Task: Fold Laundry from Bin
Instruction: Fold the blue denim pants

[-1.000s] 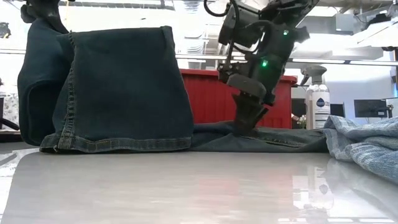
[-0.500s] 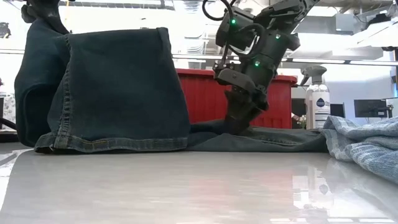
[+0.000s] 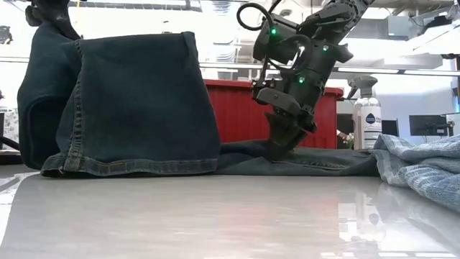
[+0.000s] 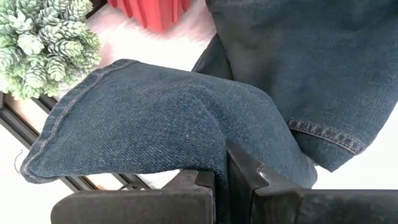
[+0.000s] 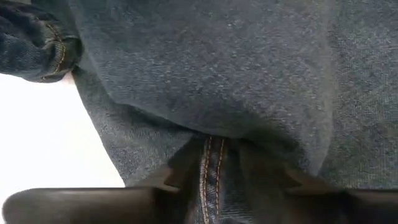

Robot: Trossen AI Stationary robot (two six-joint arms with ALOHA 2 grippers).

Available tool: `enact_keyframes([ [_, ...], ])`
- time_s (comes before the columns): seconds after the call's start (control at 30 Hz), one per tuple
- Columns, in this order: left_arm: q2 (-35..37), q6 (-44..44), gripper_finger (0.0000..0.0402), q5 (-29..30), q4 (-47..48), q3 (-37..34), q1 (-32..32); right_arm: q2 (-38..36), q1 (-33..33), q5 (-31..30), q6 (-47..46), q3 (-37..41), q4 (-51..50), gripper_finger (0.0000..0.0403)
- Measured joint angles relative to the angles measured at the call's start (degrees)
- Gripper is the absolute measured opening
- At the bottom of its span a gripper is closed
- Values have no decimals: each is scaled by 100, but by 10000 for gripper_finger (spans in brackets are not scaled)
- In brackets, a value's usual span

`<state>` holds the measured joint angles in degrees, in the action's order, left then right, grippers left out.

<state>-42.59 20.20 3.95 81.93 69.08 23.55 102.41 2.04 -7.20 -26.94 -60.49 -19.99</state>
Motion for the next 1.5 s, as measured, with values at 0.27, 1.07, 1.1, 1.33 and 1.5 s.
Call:
enact_keyframes([
  [0.27,0,37,2,21,0,0,0,2,-2,153,390,2,181,17],
  [1.07,0,-178,2,116,-114,0,0,159,-493,-24,-1155,-855,-1149,188],
  [1.1,0,-179,2,118,-135,0,0,160,-440,-27,-1165,-855,-1079,206],
  [1.33,0,-251,2,127,-208,0,0,221,-190,-66,-1089,-859,-901,230],
  [1.5,0,-256,2,136,-208,0,0,518,-116,-21,-1010,-861,-714,214],
])
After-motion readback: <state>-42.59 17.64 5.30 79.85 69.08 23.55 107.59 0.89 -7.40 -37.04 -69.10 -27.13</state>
